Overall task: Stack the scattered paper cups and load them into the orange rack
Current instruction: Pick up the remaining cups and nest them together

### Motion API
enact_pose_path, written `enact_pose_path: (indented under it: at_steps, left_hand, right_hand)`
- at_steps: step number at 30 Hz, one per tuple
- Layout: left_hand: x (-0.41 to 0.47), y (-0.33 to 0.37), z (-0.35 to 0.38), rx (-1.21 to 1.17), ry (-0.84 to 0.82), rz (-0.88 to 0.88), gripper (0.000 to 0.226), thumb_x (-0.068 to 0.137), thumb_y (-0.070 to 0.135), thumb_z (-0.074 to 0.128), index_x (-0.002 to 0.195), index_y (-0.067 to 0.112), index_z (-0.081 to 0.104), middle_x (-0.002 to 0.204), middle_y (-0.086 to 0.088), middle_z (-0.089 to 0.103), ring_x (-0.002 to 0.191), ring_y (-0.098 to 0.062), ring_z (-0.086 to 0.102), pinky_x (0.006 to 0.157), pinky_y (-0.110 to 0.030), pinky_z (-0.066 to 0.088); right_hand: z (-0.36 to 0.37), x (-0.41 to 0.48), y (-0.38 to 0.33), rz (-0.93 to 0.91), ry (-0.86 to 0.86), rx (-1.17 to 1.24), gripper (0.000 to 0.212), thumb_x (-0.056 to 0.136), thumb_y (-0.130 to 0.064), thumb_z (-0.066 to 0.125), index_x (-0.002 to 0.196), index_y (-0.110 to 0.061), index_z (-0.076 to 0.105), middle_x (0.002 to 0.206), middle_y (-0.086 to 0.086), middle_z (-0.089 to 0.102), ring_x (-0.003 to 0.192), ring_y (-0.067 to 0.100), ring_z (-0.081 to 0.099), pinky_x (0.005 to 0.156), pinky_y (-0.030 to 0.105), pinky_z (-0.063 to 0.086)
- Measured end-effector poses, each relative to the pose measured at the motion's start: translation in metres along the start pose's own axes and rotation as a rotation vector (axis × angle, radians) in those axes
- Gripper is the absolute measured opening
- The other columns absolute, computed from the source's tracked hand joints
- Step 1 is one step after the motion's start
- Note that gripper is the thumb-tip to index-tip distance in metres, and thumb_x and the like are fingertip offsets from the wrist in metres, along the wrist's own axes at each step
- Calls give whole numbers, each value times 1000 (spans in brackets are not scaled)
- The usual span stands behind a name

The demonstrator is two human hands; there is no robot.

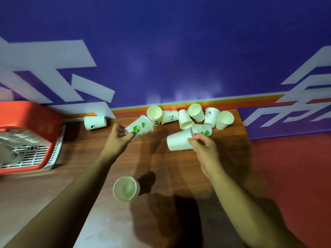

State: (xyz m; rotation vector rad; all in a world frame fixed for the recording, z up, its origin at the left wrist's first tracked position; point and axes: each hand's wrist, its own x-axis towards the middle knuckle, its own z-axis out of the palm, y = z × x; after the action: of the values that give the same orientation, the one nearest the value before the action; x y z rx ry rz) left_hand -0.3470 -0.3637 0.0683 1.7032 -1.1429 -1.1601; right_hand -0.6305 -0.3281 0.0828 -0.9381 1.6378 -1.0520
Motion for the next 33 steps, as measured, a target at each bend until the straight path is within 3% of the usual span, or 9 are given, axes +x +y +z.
enact_pose_path:
  at_steps: [6, 9, 14, 18, 20, 24, 27, 30, 33]
  left_hand:
    - [-42, -36, -60, -353, 51, -133, 18, 94, 8, 64, 96, 16, 49, 109, -12, 64, 99, -24, 68, 81, -37, 56]
    - [-64, -50, -81, -453, 54, -163, 18, 95, 4, 62, 96, 15, 48, 109, -12, 66, 101, -25, 69, 85, -40, 57]
    - [-90, -67, -115, -570, 21, -154, 20, 90, 8, 66, 99, 14, 49, 111, -13, 63, 106, -29, 67, 92, -44, 53]
    - [-104, -80, -132, -591, -44, -140, 37, 78, 20, 66, 113, 17, 57, 117, -12, 66, 105, -29, 69, 86, -40, 52]
    - [-111, -83, -135, -568, -96, -124, 41, 77, 22, 68, 118, 18, 60, 120, -12, 68, 107, -29, 68, 87, -39, 52]
    - [-124, -81, -130, -485, -217, -90, 56, 73, 39, 75, 124, 19, 65, 122, -8, 69, 114, -27, 64, 95, -39, 49]
    - [-135, -76, -121, -448, -289, -50, 51, 77, 37, 73, 125, 21, 65, 123, -4, 69, 113, -18, 63, 94, -30, 46]
    - [-144, -72, -108, -353, -391, 8, 50, 82, 29, 73, 130, 21, 61, 126, -2, 68, 116, -15, 64, 95, -29, 52]
    - [-148, -70, -96, -237, -482, 36, 53, 80, 35, 79, 129, 32, 59, 128, 6, 66, 120, -13, 62, 96, -30, 52]
  right_hand:
    - [65, -90, -14, -93, -300, -95, 9, 82, -10, 74, 87, -9, 67, 108, -15, 65, 94, 0, 62, 84, 27, 50]
    - [91, -124, -8, -143, -388, -174, 37, 75, -15, 79, 107, -28, 63, 111, -10, 66, 100, 7, 63, 83, 24, 51]
    - [128, -150, 14, -309, -373, -484, 71, 68, -31, 82, 132, -36, 50, 130, -19, 52, 116, -1, 48, 98, 19, 40]
    - [150, -162, 34, -515, -395, -814, 76, 70, -32, 80, 139, -28, 47, 141, -12, 48, 128, 10, 43, 108, 31, 36]
    - [154, -164, 46, -494, -379, -877, 80, 71, -37, 80, 142, -26, 44, 147, -12, 44, 134, 10, 39, 112, 34, 33]
    - [152, -164, 49, -378, -334, -711, 86, 71, -39, 82, 146, -26, 41, 149, -15, 36, 137, 2, 30, 115, 25, 26]
    - [146, -169, 28, -123, -300, -275, 63, 86, -32, 72, 142, -25, 44, 142, -10, 48, 125, 0, 47, 102, 17, 38]
    - [143, -169, 14, 25, -283, 60, 49, 90, -37, 65, 135, -28, 48, 130, -1, 60, 113, 8, 62, 95, 26, 52]
    - [143, -164, 13, 30, -276, 110, 44, 89, -31, 68, 129, -31, 50, 123, 0, 64, 107, 11, 66, 89, 28, 56]
